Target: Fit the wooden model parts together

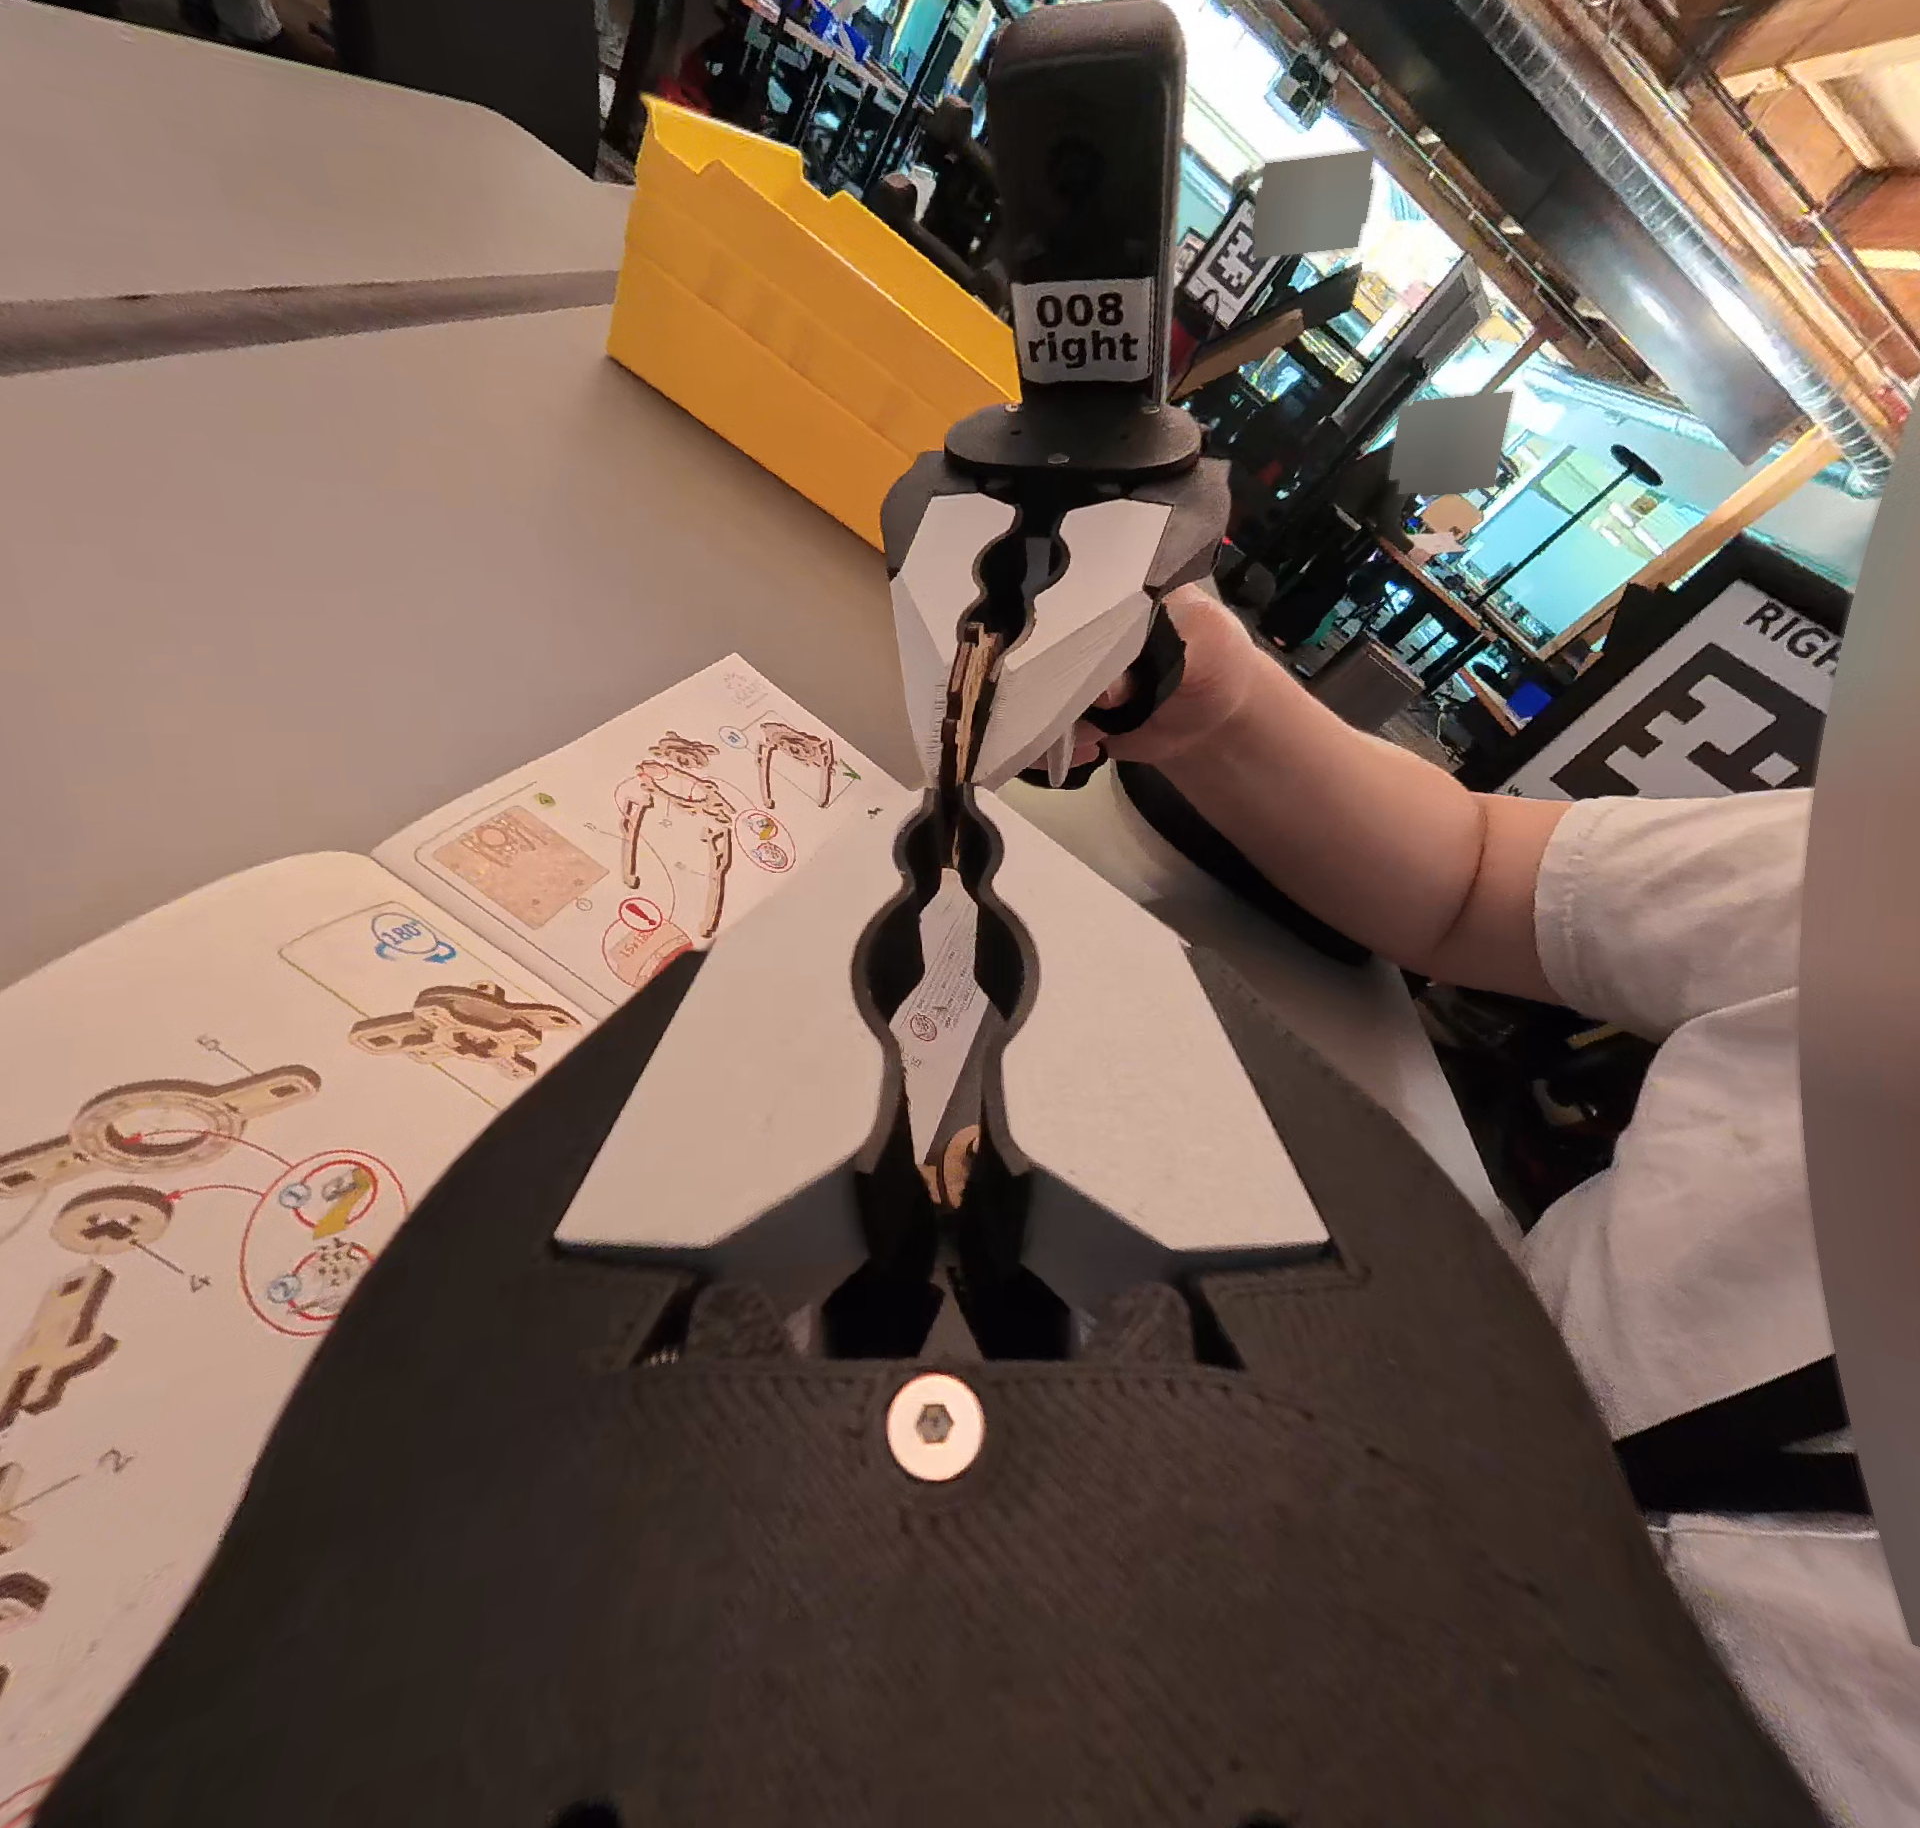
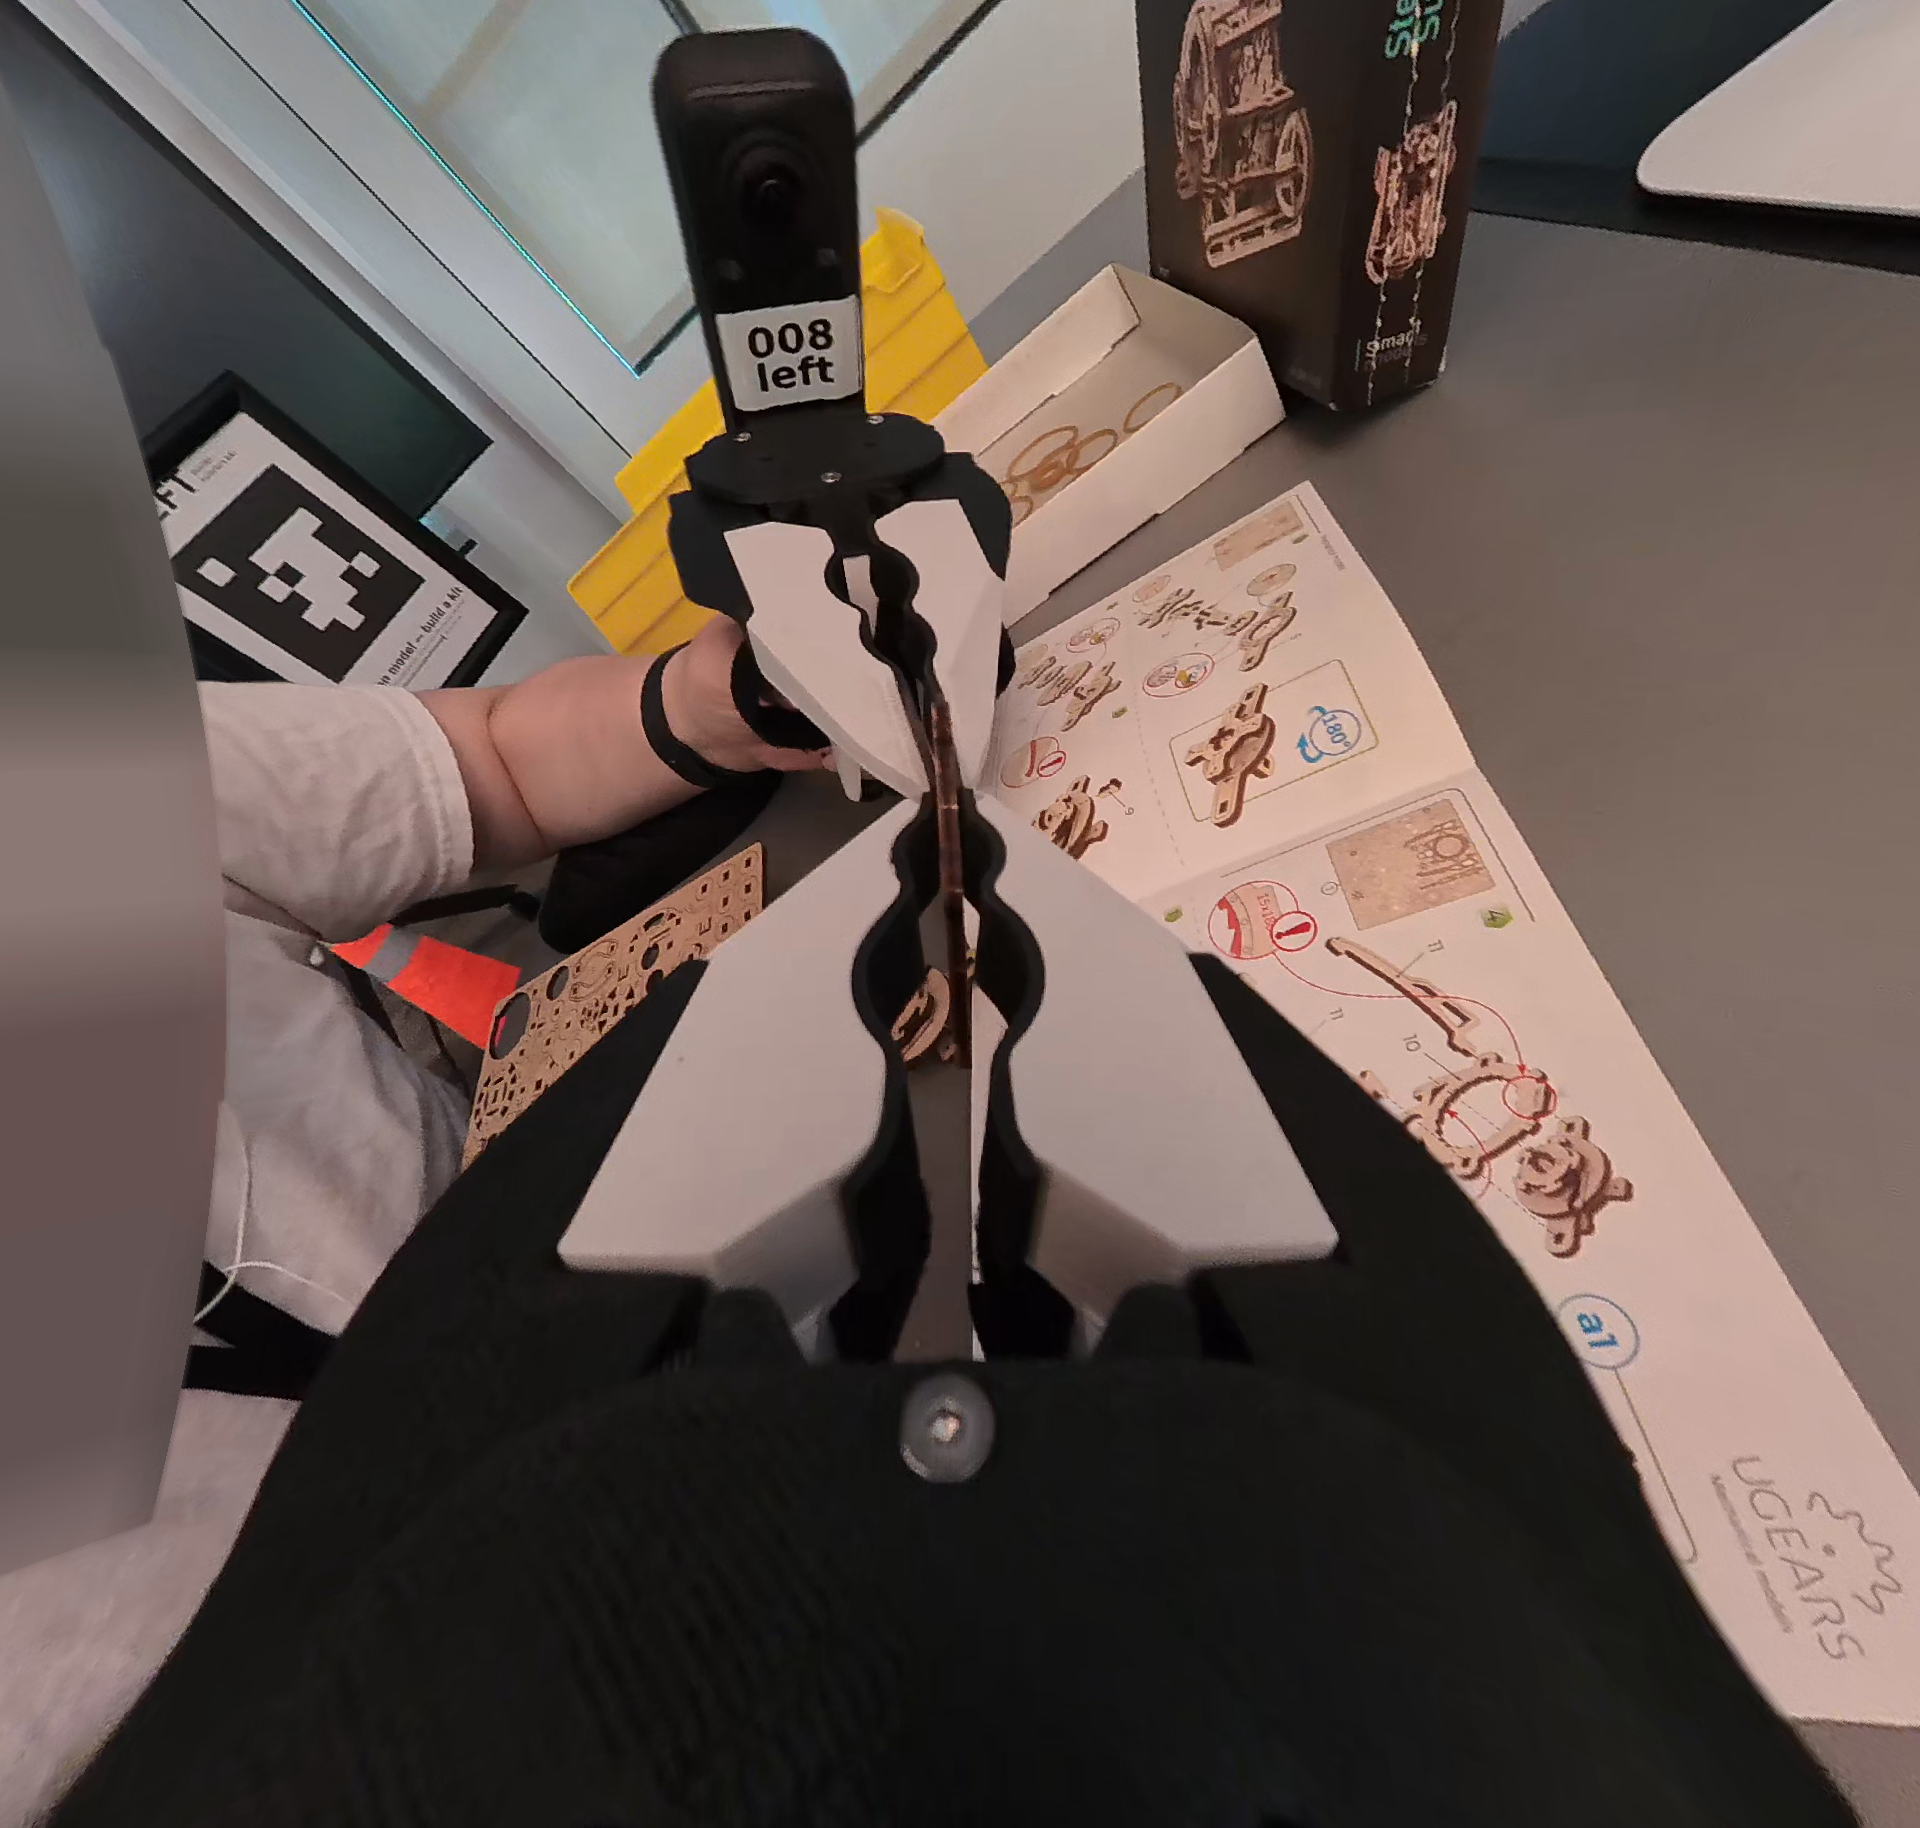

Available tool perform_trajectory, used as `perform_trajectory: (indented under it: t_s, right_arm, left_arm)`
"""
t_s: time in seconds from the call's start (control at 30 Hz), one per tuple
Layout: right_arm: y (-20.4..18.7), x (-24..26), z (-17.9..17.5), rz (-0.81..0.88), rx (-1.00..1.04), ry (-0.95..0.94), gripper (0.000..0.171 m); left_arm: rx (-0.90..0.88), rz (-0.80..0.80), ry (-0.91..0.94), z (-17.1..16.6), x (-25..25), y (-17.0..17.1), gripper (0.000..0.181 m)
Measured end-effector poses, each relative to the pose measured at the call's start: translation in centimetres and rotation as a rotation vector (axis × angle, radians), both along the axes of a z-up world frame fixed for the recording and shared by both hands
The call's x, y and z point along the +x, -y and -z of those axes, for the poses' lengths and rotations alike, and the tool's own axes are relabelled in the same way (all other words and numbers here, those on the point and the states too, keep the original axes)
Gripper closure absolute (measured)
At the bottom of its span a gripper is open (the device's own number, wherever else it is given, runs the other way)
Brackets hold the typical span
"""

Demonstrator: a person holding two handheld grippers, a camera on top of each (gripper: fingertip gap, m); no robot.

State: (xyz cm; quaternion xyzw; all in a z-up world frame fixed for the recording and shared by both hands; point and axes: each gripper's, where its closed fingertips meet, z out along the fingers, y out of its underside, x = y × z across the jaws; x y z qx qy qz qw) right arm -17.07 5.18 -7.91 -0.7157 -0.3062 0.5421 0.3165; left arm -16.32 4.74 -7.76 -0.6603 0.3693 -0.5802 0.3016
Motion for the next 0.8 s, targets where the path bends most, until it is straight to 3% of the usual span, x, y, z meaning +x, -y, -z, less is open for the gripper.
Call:
perform_trajectory:
  t_s: [0.57, 0.8]
  right_arm:
    - [-0.2, 0.0, 0.6, 0.011, 0.035, 0.051, 0.171]
    - [-0.7, 0.0, -1.0, 0.05, -0.025, -0.106, 0.17]
  left_arm:
    - [-0.013, -0.025, -0.026, 0.6, 0.0, -0.3, 0.181]
    - [0.076, -0.033, 0.008, -0.1, -0.1, -0.7, 0.178]
